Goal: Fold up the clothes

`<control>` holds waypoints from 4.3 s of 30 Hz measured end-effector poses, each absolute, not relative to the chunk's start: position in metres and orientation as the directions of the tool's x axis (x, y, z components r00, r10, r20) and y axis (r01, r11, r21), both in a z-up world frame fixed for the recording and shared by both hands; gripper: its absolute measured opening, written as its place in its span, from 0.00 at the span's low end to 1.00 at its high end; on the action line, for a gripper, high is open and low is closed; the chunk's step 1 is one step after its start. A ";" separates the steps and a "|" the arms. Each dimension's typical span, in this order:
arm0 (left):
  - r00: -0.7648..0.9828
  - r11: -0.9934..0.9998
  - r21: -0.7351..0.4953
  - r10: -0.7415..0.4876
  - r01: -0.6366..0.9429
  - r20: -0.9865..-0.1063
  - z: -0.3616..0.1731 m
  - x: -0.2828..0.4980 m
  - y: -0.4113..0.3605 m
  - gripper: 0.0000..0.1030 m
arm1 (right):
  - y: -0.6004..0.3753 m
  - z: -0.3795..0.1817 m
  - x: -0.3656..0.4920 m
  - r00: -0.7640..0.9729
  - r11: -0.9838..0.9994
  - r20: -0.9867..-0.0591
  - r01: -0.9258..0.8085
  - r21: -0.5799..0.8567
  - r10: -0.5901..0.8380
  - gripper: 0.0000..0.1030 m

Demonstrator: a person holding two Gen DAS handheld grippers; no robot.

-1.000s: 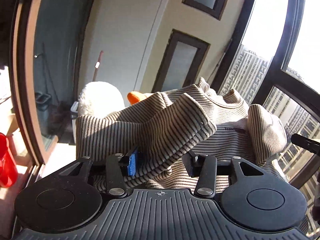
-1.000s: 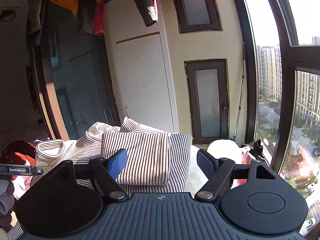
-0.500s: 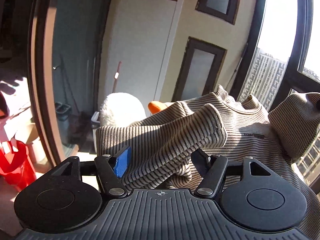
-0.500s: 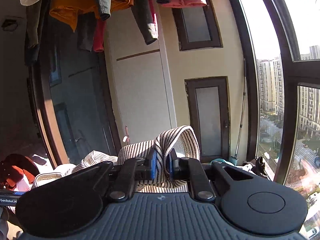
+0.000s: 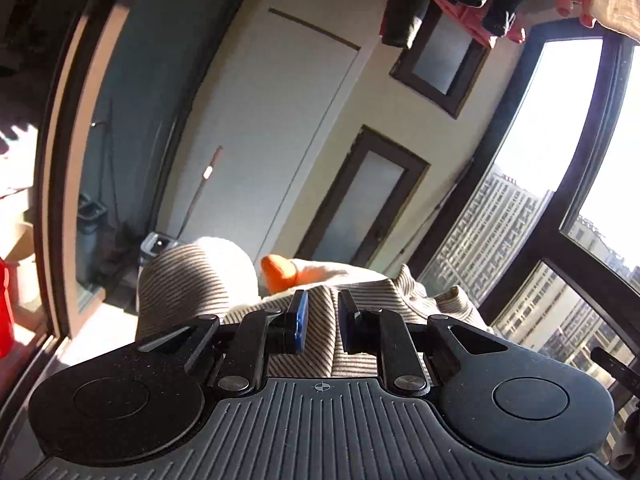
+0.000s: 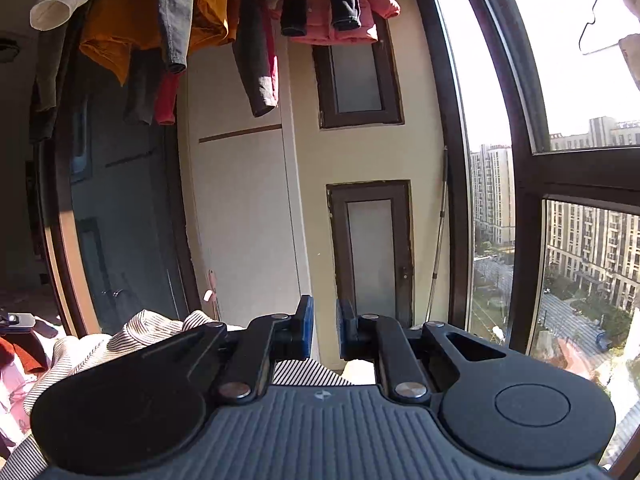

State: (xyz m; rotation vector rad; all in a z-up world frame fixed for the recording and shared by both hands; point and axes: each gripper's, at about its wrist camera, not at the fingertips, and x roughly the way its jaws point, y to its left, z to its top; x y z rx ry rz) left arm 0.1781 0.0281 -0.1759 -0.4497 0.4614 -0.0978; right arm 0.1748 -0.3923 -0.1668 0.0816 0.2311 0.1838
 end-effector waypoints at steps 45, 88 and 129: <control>0.865 0.976 -0.217 -0.090 -0.022 -0.493 -0.199 0.008 -0.025 1.00 | -0.294 -0.198 0.006 0.920 0.964 -0.359 -0.062 0.260 0.156 1.00; 0.853 0.999 -0.038 0.012 -0.037 -0.522 -0.162 -0.196 -0.152 1.00 | -0.341 -0.181 -0.186 0.882 0.986 -0.445 -0.116 0.118 0.156 1.00; 0.845 0.998 -0.041 0.023 -0.053 -0.534 -0.161 -0.201 -0.128 1.00 | -0.315 -0.182 -0.189 0.874 0.989 -0.464 -0.118 0.084 0.144 1.00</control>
